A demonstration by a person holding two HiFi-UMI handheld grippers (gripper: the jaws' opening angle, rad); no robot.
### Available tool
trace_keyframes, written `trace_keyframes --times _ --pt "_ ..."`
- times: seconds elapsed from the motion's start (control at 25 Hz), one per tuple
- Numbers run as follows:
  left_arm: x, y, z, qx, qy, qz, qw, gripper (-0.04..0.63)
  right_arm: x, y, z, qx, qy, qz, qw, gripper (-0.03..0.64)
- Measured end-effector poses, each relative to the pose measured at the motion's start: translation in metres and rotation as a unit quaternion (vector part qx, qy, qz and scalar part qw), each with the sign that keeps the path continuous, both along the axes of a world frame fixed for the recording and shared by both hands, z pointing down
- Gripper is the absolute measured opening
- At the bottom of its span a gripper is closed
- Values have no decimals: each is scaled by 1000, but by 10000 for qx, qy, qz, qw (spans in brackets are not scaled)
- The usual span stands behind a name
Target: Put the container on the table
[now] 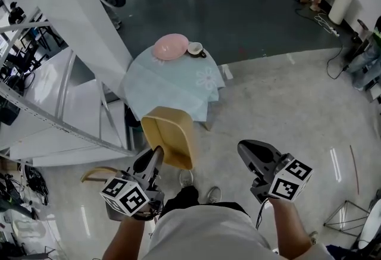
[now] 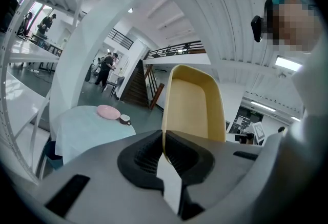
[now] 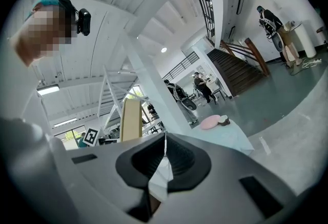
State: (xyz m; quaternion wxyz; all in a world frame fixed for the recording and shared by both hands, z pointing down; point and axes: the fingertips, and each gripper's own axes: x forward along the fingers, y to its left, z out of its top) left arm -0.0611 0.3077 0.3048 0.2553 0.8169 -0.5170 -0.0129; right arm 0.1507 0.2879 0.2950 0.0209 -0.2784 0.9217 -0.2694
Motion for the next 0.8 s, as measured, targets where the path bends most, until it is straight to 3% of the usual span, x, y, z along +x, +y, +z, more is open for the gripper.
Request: trace_keyframes --times 0.4,0.8 --pt "7 -31 5 50 56 38 10000 32 11 -28 6 6 52 85 9999 26" --pt "-23 -75 17 -23 93 -1 10000 32 -13 -70 14 -67 130 125 9998 26"
